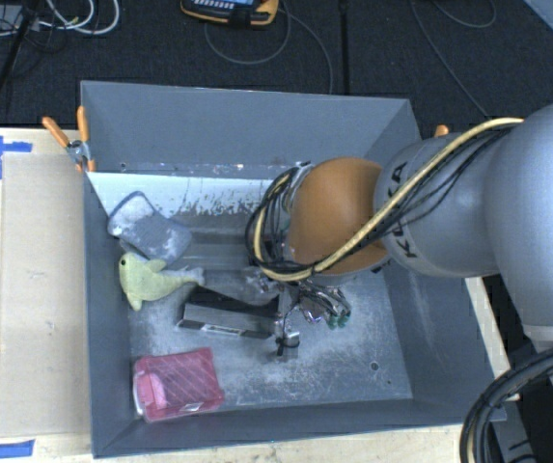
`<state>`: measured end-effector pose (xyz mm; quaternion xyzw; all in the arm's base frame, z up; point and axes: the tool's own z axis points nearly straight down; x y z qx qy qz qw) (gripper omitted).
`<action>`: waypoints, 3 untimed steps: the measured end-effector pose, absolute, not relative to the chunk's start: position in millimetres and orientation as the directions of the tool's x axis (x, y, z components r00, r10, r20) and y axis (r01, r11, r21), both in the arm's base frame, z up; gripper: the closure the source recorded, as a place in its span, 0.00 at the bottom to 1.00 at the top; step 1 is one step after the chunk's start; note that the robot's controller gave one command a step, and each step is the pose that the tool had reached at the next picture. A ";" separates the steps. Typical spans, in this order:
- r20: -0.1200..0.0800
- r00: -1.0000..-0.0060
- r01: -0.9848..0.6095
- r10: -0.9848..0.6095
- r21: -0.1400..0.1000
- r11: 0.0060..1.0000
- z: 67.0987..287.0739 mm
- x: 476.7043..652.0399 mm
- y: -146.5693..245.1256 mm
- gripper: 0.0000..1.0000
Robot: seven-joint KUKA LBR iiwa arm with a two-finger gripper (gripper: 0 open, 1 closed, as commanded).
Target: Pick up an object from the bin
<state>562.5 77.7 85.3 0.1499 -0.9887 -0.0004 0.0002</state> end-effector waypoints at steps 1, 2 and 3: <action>0.008 -0.956 0.294 0.294 0.001 0.956 70.0 582.6 74.4 1.00; 0.008 -0.956 0.294 0.294 0.001 0.956 70.1 582.6 74.4 1.00; 0.016 -0.959 0.284 0.284 -0.003 0.959 183.3 582.1 65.8 1.00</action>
Offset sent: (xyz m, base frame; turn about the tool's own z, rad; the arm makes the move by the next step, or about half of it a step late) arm 0.0000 0.0000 0.0000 0.0000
